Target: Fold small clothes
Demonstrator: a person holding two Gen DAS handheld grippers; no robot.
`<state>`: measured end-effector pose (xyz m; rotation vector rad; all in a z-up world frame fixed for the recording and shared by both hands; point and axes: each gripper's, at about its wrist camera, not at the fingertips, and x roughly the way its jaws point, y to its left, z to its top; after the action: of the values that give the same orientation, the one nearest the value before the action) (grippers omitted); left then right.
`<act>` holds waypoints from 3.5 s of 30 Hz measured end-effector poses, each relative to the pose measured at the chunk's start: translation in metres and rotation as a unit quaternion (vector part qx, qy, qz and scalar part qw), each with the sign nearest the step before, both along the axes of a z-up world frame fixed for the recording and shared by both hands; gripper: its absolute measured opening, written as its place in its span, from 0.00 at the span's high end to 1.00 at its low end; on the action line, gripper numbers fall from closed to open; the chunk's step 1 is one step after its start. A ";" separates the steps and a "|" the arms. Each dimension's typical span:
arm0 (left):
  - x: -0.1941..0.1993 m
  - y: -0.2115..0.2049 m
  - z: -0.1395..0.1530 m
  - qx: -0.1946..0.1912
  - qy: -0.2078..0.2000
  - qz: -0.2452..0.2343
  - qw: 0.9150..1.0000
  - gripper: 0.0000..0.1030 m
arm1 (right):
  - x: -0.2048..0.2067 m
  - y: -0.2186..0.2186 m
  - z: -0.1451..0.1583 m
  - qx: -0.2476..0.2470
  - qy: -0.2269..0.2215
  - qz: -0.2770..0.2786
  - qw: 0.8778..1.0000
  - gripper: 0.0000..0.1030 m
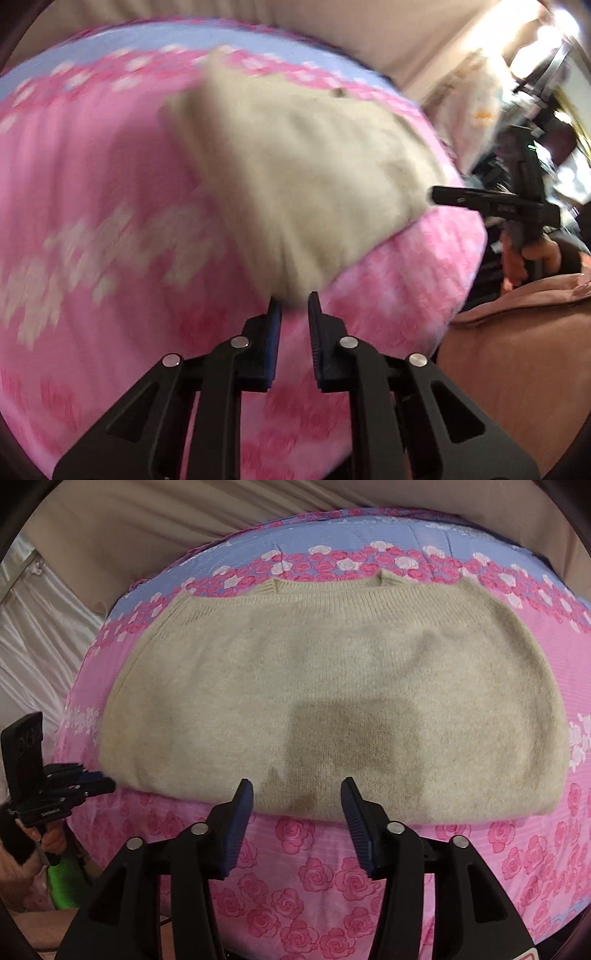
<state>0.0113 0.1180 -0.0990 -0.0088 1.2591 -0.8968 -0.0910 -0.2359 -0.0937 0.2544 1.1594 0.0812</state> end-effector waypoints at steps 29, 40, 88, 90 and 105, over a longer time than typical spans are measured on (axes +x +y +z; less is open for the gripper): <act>0.016 -0.001 -0.045 -0.078 0.177 0.441 0.876 0.78 | -0.041 -0.227 -0.062 0.144 0.013 -0.270 0.952 0.73; 0.010 -0.005 -0.028 -0.028 0.158 0.405 0.900 0.87 | -0.046 -0.207 -0.036 0.033 0.041 -0.203 0.978 0.73; -0.031 -0.283 0.108 0.028 -0.089 0.129 0.987 0.30 | -0.033 -0.212 0.054 0.103 -0.098 -0.132 0.981 0.36; -0.022 -0.253 0.114 0.037 -0.092 0.162 0.982 0.30 | -0.001 -0.191 0.052 0.135 -0.086 -0.091 0.983 0.31; -0.013 -0.156 0.108 0.027 -0.063 0.260 0.963 0.28 | 0.027 -0.167 0.099 0.085 -0.097 -0.068 0.989 0.83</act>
<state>-0.0016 -0.0378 0.0093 -0.2260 1.0869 -0.4013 -0.0636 -0.4027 0.0049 0.4661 0.9396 0.0821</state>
